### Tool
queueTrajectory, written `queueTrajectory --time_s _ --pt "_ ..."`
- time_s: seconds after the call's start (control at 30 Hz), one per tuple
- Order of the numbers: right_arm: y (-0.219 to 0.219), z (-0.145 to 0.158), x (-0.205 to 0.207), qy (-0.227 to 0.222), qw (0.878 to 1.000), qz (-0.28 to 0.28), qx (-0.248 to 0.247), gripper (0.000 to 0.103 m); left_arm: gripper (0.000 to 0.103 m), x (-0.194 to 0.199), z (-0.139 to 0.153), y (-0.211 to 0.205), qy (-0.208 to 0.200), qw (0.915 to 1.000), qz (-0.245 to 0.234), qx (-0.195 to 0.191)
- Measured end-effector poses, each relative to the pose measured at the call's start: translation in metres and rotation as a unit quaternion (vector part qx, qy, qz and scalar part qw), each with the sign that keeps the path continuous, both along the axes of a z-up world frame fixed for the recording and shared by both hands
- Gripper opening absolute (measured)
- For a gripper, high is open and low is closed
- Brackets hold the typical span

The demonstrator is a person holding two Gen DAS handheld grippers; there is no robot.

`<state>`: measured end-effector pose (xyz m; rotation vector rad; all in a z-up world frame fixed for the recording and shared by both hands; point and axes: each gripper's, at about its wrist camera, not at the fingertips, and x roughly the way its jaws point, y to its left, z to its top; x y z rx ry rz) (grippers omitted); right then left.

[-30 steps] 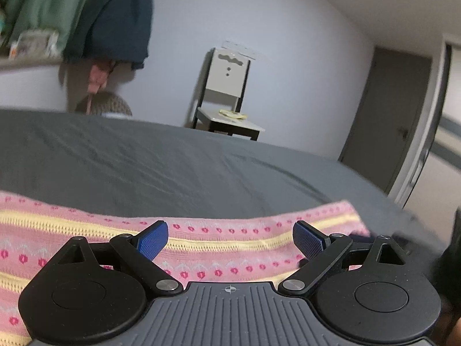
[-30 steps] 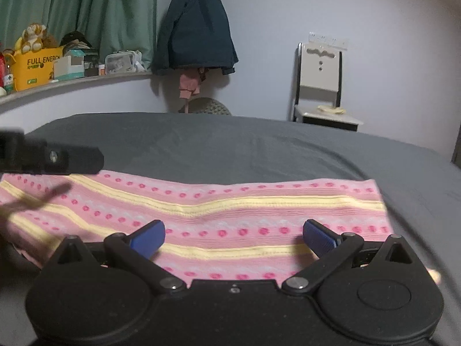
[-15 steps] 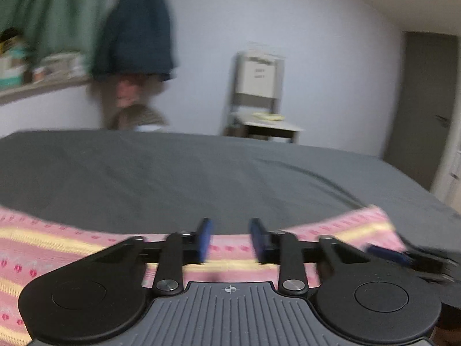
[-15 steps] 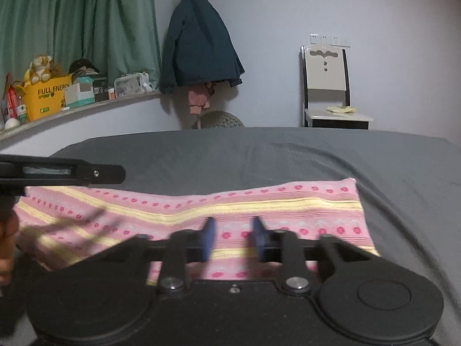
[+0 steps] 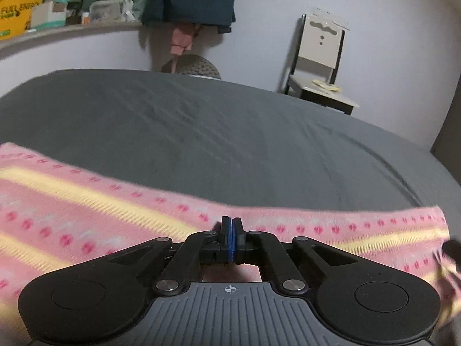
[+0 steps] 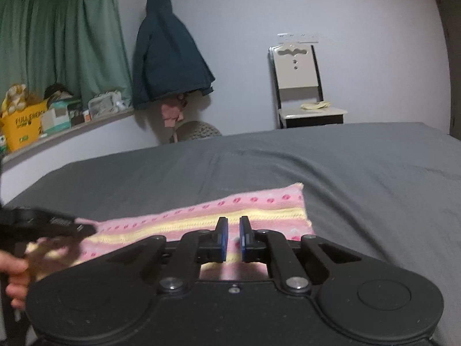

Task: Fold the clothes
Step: 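Grasp one end of the sweater strip with the right gripper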

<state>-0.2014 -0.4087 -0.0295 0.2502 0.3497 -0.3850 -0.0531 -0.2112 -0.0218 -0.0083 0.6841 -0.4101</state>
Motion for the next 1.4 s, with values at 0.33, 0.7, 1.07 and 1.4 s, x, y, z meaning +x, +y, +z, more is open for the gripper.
queueTrajectory --time_s 0.33,0.7,1.07,1.4 --pt "-0.009 0.016 -0.007 0.012 1.0 -0.026 -0.001 0.009 0.0 -0.051 -0.007 0.024 0.016 0.9997 -0.019 -0.008" --pt "-0.062 0.003 -0.024 0.104 0.989 -0.052 0.091 0.067 0.001 -0.079 0.007 0.038 0.036 0.9986 -0.036 0.014" --pt "-0.088 -0.027 -0.045 0.085 0.961 0.048 0.259 0.068 0.009 -0.023 0.051 0.085 0.019 0.9928 -0.111 -0.04" --pt "-0.095 -0.038 -0.027 0.032 0.955 0.099 0.278 0.07 0.009 -0.001 0.019 0.094 0.064 0.988 -0.098 -0.101"
